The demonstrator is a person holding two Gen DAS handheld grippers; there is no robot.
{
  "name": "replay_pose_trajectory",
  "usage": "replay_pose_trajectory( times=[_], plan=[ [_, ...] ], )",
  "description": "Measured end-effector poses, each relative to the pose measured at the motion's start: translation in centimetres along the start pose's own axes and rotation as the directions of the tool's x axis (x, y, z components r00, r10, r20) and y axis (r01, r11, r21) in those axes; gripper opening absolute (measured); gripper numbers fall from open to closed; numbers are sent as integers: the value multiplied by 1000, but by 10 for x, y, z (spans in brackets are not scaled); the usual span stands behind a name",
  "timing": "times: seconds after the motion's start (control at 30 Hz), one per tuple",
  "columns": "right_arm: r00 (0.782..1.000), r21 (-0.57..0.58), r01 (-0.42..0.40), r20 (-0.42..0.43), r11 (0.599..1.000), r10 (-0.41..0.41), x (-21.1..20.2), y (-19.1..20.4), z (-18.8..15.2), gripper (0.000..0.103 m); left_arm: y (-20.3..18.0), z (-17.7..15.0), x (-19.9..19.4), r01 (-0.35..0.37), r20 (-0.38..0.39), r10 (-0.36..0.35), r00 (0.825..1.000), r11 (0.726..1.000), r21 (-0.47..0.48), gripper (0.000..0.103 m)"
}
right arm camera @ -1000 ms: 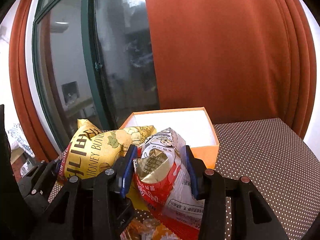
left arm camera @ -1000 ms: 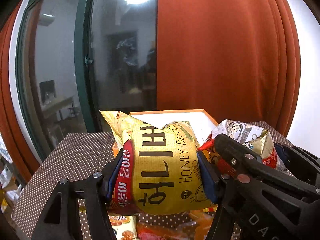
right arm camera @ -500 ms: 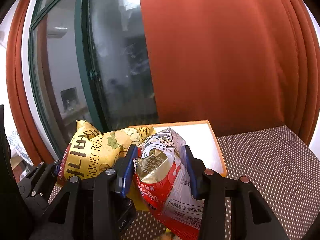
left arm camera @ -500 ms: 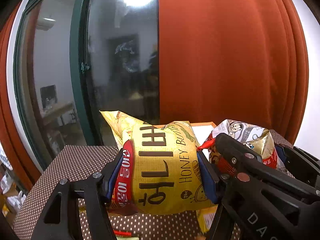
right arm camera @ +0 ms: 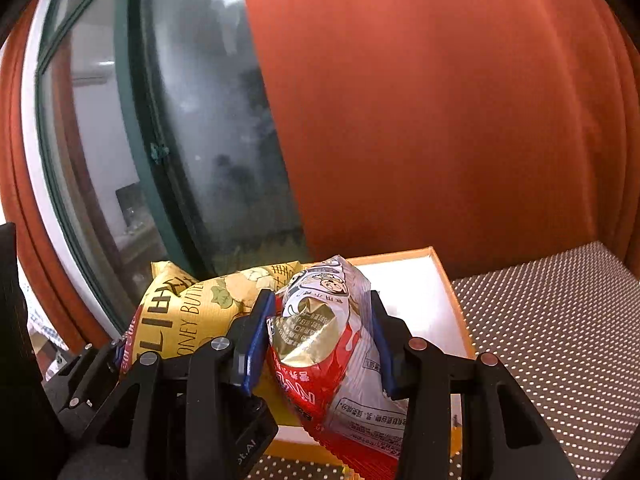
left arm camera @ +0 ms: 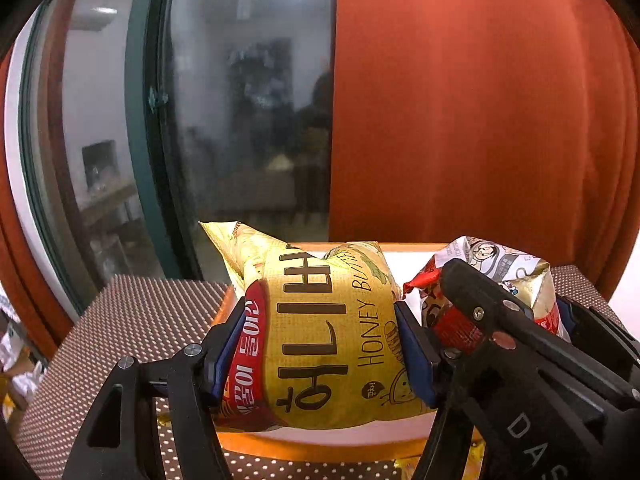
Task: Organize snacks
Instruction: 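Open both tools to drop the bags into the orange box, then withdraw both tools from the box back toward the snack pile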
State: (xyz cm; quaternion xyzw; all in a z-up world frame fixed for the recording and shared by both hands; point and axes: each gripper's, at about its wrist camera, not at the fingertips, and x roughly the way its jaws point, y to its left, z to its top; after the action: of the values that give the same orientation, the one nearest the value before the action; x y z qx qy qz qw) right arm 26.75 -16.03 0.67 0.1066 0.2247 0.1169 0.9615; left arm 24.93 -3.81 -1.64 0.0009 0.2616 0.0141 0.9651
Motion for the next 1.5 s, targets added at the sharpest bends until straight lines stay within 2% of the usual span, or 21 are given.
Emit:
replay_pose_trajectory(
  times=[0.2, 0.33, 0.4, 0.53, 0.6, 0.8, 0.87, 0.93, 1.0, 1.17, 1.5],
  plan=[
    [997, 8, 33, -65, 999, -32, 38, -10, -7, 48, -7, -10, 41, -2, -109, 0, 994, 1000, -16, 72],
    [993, 25, 52, -110, 998, -49, 56, -18, -17, 48, -11, -14, 63, -5, -204, 6, 979, 1000, 1, 74],
    [990, 43, 51, -132, 998, -45, 62, -23, -22, 48, -13, -16, 67, 5, -227, -6, 974, 1000, -3, 74],
    [986, 42, 70, -153, 997, -62, 68, -27, -24, 48, -10, -14, 72, -19, -199, 20, 980, 1000, 7, 76],
    [985, 38, 74, -162, 997, -67, 70, -27, -24, 49, -10, -13, 76, -25, -200, 25, 979, 1000, 4, 87],
    [972, 12, 113, -207, 994, -108, 75, -23, -27, 52, -4, -15, 84, -44, -221, 48, 974, 999, 22, 90],
    [967, 9, 111, -233, 994, -106, 77, -22, -27, 60, -1, -13, 80, -48, -218, 54, 975, 998, 35, 94],
    [966, -22, 127, -225, 992, -129, 73, -16, -27, 80, 2, -15, 73, -42, -204, 49, 978, 998, 36, 101],
    [968, -51, 149, -198, 987, -157, 66, -12, -25, 89, 5, -14, 65, -33, -185, 37, 982, 999, 29, 102],
    [966, -99, 152, -193, 983, -169, 48, -3, -18, 91, 8, -12, 47, -18, -165, 21, 986, 1000, 22, 103],
    [973, -110, 144, -166, 983, -161, 11, 9, -12, 92, 13, -9, 3, 14, -110, -13, 994, 1000, 6, 102]
  ],
)
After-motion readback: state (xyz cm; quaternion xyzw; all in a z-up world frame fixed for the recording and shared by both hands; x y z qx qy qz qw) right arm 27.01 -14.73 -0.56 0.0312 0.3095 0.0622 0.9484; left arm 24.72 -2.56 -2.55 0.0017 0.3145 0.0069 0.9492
